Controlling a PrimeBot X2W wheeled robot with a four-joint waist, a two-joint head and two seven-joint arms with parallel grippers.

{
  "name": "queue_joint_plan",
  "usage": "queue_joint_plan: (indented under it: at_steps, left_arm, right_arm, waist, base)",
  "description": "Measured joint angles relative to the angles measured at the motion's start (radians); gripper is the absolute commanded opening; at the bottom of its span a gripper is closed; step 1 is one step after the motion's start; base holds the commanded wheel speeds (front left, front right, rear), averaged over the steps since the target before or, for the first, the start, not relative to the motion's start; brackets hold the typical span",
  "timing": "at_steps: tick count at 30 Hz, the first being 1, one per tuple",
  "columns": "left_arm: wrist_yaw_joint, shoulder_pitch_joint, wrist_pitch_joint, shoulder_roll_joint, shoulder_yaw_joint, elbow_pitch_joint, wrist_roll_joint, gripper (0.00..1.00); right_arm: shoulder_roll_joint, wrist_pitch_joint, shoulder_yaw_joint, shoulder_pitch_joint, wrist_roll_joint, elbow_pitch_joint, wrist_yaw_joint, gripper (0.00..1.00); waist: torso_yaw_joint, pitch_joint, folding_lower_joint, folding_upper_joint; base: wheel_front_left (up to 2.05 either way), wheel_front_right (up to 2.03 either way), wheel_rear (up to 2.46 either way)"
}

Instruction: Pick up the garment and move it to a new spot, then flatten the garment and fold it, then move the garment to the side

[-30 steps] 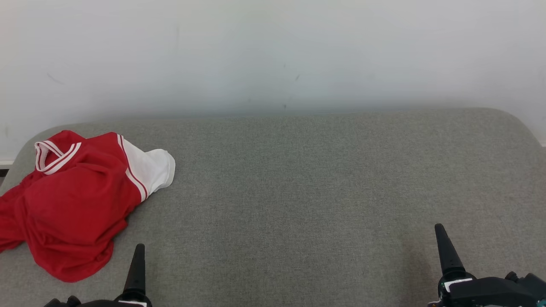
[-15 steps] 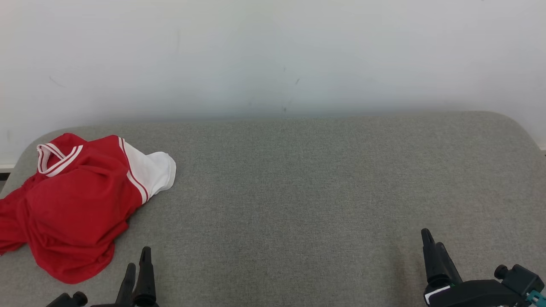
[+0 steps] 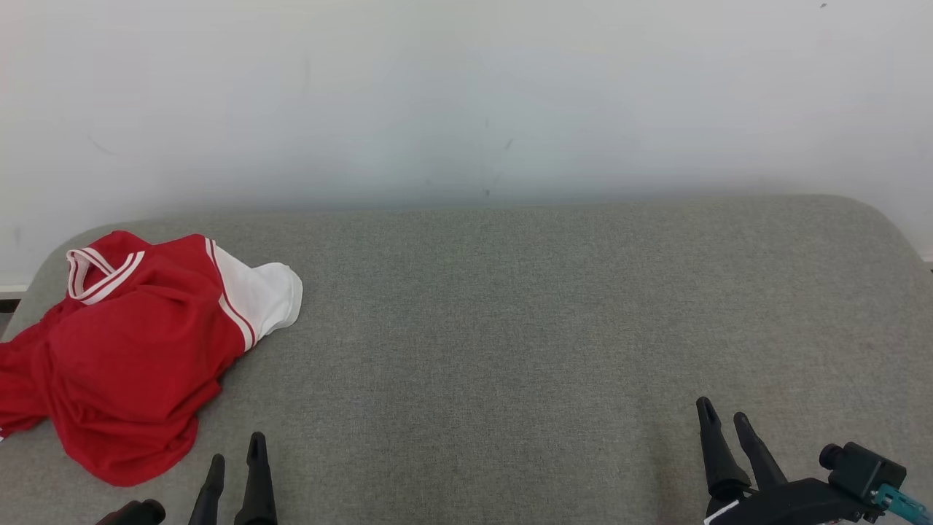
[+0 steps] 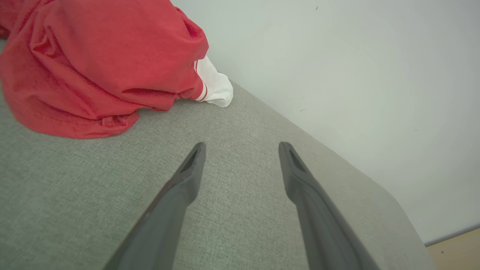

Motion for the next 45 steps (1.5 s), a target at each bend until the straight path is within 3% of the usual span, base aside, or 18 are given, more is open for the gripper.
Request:
queue_joint_plan:
  at_steps: [19, 45]
  left_arm:
    - [0.027, 0.002, -0.057, 0.010, -0.015, -0.001, 0.237, 1.00]
    - [0.022, 0.002, -0.114, 0.006, -0.011, 0.020, 0.435, 1.00]
  right_arm:
    - [0.001, 0.008, 0.006, 0.004, -0.267, -0.021, 0.000, 1.00]
    - [0.001, -0.024, 0.025, 0.008, -0.506, -0.022, 0.001, 1.00]
  waist:
    - [-0.004, -0.005, -0.0001, 0.0000]
    - [-0.009, -0.019, -0.0003, 0.0000]
  base:
    - [0.00, 0.00, 0.00]
    - [0.00, 0.00, 0.00]
